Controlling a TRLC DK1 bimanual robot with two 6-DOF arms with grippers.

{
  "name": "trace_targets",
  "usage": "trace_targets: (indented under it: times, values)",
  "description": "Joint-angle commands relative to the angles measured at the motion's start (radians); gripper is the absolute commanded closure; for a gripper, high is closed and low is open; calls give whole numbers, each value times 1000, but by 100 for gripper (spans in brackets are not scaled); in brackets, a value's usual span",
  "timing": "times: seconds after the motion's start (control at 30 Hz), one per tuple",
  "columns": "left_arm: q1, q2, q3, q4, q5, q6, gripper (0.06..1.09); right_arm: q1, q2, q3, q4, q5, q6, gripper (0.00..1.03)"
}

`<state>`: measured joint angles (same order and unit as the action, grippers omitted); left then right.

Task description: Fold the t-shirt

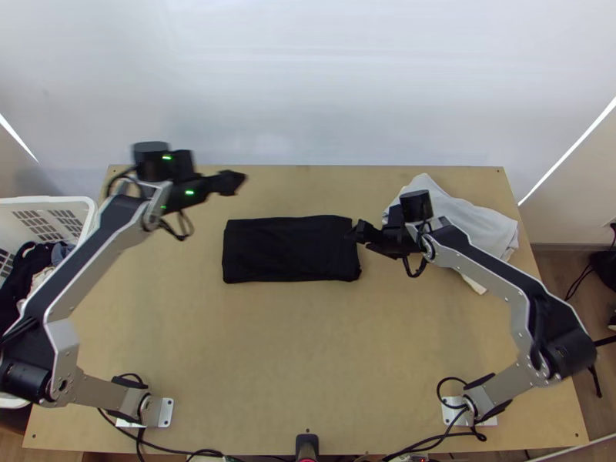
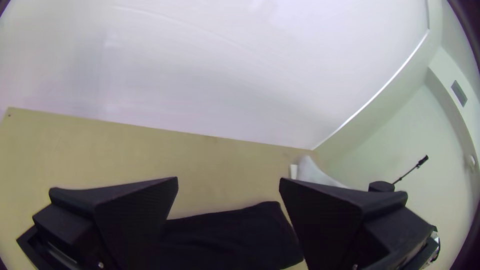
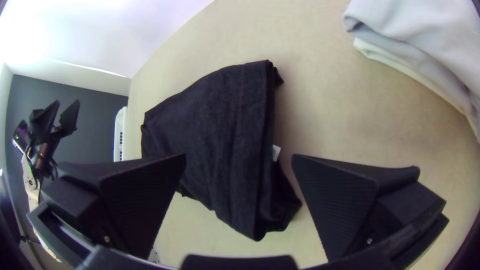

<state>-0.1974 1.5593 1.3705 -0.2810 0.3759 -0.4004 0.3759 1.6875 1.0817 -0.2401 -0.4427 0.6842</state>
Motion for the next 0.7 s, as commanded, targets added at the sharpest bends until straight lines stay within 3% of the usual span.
trace_targets:
  times: [0.0,0.4,0.67]
  values:
    - [196,-85,-22,-99,-45,110,10,-28,126,9,81,-36,-28,5]
    - [296,-146,-30,-185,-45,127,10,8,251,58,85,-42,-18,5]
    - [329,-180,-63,-190,-48,127,10,124,340,175,85,-42,31,5]
